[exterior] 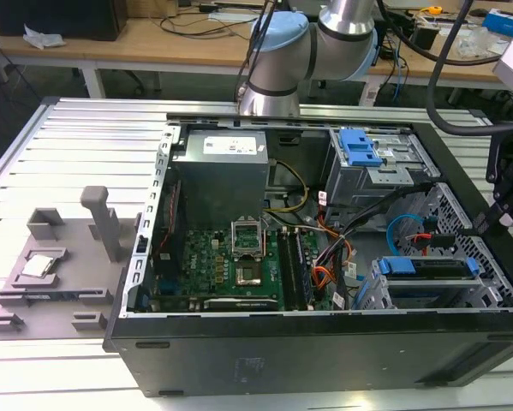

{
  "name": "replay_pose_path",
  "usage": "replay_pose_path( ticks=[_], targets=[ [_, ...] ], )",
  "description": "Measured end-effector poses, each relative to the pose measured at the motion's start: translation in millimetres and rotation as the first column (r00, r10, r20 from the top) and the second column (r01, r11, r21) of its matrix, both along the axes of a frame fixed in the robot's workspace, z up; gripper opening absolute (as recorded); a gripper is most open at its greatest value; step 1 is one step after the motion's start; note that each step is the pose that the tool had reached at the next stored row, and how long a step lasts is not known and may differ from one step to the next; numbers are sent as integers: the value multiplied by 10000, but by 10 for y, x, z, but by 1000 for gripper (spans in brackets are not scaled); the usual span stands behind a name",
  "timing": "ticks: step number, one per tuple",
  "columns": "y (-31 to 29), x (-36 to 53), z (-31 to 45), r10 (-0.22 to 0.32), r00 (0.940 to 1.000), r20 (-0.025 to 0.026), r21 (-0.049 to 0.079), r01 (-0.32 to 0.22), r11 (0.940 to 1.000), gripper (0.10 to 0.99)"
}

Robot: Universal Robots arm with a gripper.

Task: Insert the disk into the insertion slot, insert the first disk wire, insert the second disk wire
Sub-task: 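Insert the disk into the insertion slot, then insert the first disk wire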

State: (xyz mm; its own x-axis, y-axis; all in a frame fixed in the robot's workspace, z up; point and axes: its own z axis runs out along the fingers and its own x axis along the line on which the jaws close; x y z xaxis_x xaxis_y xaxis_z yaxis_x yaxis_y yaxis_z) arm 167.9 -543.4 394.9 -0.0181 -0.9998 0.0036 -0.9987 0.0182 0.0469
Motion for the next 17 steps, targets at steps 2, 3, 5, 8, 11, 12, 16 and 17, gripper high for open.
replay_pose_path(
  ticks=[2, 3, 5, 8, 11, 12, 16, 17],
  targets=[
    [0, 0, 0, 0, 10000, 0, 0, 0, 10000, 106],
    [0, 0, 0, -1, 10000, 0, 0, 1, 10000, 106],
    [0, 1, 0, 0, 10000, 0, 0, 0, 10000, 106],
    [0, 1, 0, 0, 10000, 0, 0, 0, 10000, 173],
    [0, 1, 0, -1, 10000, 0, 0, 1, 10000, 294],
    [0, 1, 0, 0, 10000, 0, 0, 0, 10000, 361],
    [11, -58, -35, 0, 10000, 0, -1, 0, 10000, 361],
    [25, -77, -59, -1, 10000, 0, 0, 1, 10000, 361]
  ],
)
